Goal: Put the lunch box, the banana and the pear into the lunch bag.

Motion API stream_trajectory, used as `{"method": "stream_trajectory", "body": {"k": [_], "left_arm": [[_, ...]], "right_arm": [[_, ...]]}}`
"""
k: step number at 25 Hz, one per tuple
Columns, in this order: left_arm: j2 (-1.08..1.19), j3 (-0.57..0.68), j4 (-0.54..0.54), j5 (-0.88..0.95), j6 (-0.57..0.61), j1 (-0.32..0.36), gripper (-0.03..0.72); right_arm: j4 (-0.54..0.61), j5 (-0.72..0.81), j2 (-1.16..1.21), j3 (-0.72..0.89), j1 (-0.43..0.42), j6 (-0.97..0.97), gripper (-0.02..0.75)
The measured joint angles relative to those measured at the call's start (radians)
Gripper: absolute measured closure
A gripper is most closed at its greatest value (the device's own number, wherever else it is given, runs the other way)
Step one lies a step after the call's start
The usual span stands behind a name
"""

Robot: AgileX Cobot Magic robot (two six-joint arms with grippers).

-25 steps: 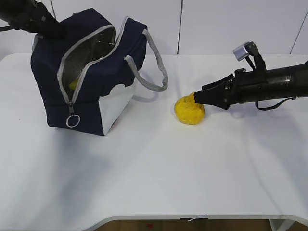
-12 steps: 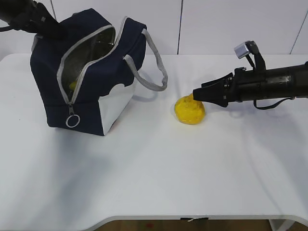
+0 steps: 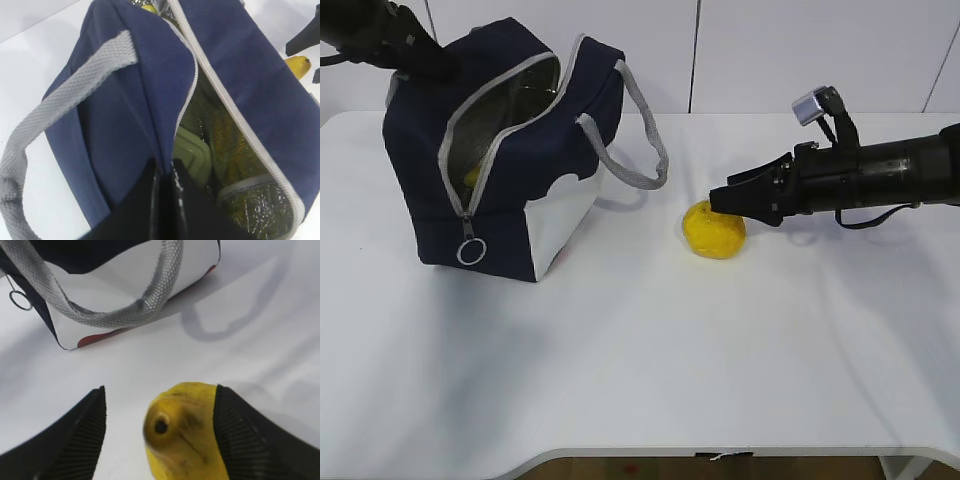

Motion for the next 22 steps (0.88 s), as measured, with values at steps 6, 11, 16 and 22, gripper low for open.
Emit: {"method": "stream_trajectory", "body": {"k": [6, 11, 16, 22], "left_arm": [[0.000, 0.000, 0.000, 0.000, 0.000, 0.000, 0.693], [0.000, 0.000, 0.000, 0.000, 0.000, 0.000, 0.693], [0.000, 0.000, 0.000, 0.000, 0.000, 0.000, 0.693], [0.000, 0.000, 0.000, 0.000, 0.000, 0.000, 0.693]], "right_arm": [[0.025, -0.007, 0.045, 0.000, 0.000, -0.022, 0.209], [0.081, -0.007, 0.073, -0.002, 0.000, -0.045, 0.209], [0.091, -0.006, 0.078, -0.003, 0.000, -0.060, 0.241], [0.093, 0.000, 0.078, -0.003, 0.000, -0.067, 0.422]]}}
